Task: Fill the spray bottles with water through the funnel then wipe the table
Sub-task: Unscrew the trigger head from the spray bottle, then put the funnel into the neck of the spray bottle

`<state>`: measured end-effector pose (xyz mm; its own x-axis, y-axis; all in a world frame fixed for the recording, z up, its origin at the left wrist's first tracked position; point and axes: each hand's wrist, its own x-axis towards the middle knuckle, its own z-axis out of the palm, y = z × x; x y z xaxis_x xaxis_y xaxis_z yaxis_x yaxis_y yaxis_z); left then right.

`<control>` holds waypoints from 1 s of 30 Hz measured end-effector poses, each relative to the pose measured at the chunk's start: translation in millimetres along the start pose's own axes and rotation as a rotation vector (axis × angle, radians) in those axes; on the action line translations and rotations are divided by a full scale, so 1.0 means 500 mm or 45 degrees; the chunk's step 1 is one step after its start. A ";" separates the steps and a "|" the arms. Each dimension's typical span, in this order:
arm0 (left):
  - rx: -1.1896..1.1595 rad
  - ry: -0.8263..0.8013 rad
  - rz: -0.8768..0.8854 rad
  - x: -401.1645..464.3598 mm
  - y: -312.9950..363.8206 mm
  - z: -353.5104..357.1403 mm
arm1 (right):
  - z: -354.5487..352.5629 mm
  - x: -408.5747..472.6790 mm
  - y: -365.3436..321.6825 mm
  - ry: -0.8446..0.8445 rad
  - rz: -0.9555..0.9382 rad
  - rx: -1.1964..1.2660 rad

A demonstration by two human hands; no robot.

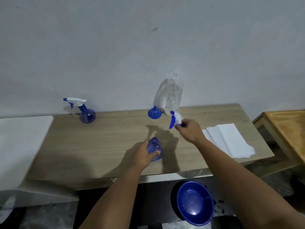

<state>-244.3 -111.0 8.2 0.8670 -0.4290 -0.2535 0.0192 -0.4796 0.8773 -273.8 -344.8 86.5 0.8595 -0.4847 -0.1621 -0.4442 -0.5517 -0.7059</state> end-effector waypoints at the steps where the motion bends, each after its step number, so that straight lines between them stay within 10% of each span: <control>1: -0.001 0.000 -0.006 0.000 -0.001 0.000 | 0.019 0.000 0.036 -0.095 0.066 -0.124; 11: -0.003 -0.004 -0.035 0.009 -0.016 0.003 | 0.106 -0.018 0.178 -0.395 0.376 -0.547; 30: 0.150 -0.022 0.023 0.030 -0.017 -0.020 | 0.073 0.178 -0.084 -0.253 -0.063 -0.588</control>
<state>-226.5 -105.7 0.9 0.8580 -0.4511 -0.2457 -0.0559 -0.5575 0.8283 -169.7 -340.0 76.4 0.8940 -0.3367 -0.2958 -0.4286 -0.8352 -0.3447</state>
